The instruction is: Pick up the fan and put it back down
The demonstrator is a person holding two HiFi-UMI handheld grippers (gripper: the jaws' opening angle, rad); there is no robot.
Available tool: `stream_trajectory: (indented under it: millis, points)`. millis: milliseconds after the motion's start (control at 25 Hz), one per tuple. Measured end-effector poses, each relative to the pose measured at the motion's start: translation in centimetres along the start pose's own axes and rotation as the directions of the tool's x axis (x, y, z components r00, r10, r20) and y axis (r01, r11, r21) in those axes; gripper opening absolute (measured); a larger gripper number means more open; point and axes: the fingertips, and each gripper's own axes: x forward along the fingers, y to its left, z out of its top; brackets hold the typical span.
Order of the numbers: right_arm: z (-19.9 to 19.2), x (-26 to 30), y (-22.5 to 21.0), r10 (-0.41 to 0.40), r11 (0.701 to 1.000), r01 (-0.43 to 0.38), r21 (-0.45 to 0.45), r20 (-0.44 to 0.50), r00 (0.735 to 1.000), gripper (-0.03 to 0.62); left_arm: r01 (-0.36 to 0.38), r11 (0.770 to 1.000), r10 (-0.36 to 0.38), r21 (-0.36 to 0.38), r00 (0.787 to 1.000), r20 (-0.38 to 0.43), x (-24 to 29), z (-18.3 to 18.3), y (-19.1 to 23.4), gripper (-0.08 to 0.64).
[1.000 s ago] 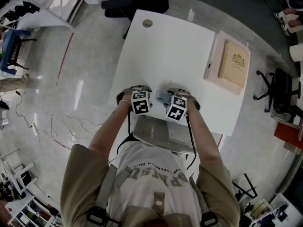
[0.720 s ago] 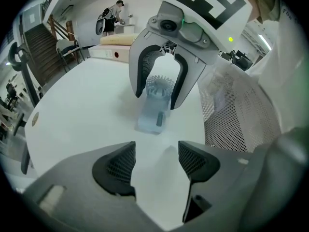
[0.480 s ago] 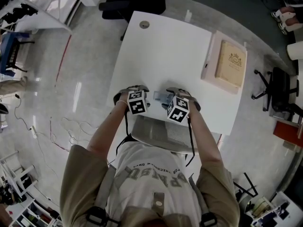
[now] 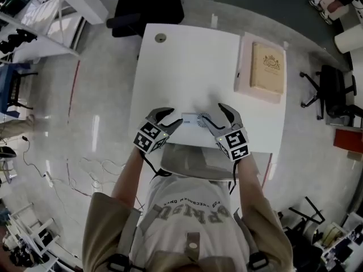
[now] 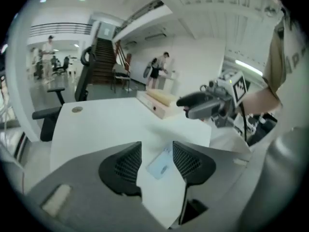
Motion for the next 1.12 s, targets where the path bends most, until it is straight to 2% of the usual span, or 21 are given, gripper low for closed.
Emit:
stream_trajectory:
  millis: [80, 160, 240, 320, 400, 520, 600, 760, 920, 1120]
  points:
    - [1.4, -2.0, -1.4, -0.109, 0.992, 0.101, 0.075, 0.116, 0.987, 0.296, -0.037, 0.995, 0.049, -0.088, 0.988, 0.143, -1.1, 2.8, -0.3, 0.213]
    - [2.3, -3.8, -2.3, -0.203, 0.972, 0.171, 0.164, 0.202, 0.958, 0.293, -0.066, 0.988, 0.099, -0.137, 0.962, 0.253, -2.4, 4.9, -0.7, 0.213]
    - [2.8, -5.3, -2.6, -0.266, 0.952, 0.217, 0.214, 0.239, 0.934, 0.266, -0.098, 0.983, 0.145, -0.156, 0.931, 0.334, -3.7, 6.4, -1.0, 0.212]
    - [3.1, -6.5, -2.5, -0.304, 0.943, 0.252, 0.218, 0.253, 0.919, 0.237, -0.133, 0.978, 0.186, -0.159, 0.900, 0.394, -4.7, 7.4, -1.4, 0.169]
    - [3.1, -7.5, -2.0, -0.327, 0.937, 0.276, 0.215, 0.256, 0.910, 0.211, -0.175, 0.971, 0.230, -0.165, 0.875, 0.426, -5.5, 7.7, -1.7, 0.156]
    - [2.7, -8.8, -1.4, -0.366, 0.924, 0.318, 0.214, 0.242, 0.899, 0.185, -0.291, 0.940, 0.342, -0.181, 0.826, 0.449, -6.7, 7.4, -1.1, 0.143]
    - [2.4, -9.6, -1.3, -0.387, 0.917, 0.346, 0.199, 0.237, 0.891, 0.160, -0.350, 0.922, 0.385, -0.164, 0.802, 0.456, -7.1, 7.4, -1.2, 0.143]
    - [3.2, -11.2, -1.4, -0.418, 0.908, 0.390, 0.151, 0.280, 0.864, 0.126, -0.430, 0.898, 0.415, -0.087, 0.766, 0.492, -7.8, 8.5, -2.3, 0.115]
    - [4.9, -12.9, -1.6, -0.466, 0.883, 0.449, 0.134, 0.351, 0.812, 0.083, -0.523, 0.852, 0.444, -0.027, 0.694, 0.566, -9.5, 10.4, -3.2, 0.086]
    - [7.3, -14.4, -1.2, -0.496, 0.853, 0.517, 0.079, 0.432, 0.753, 0.056, -0.570, 0.822, 0.419, 0.021, 0.628, 0.655, -10.9, 13.8, -4.8, 0.064]
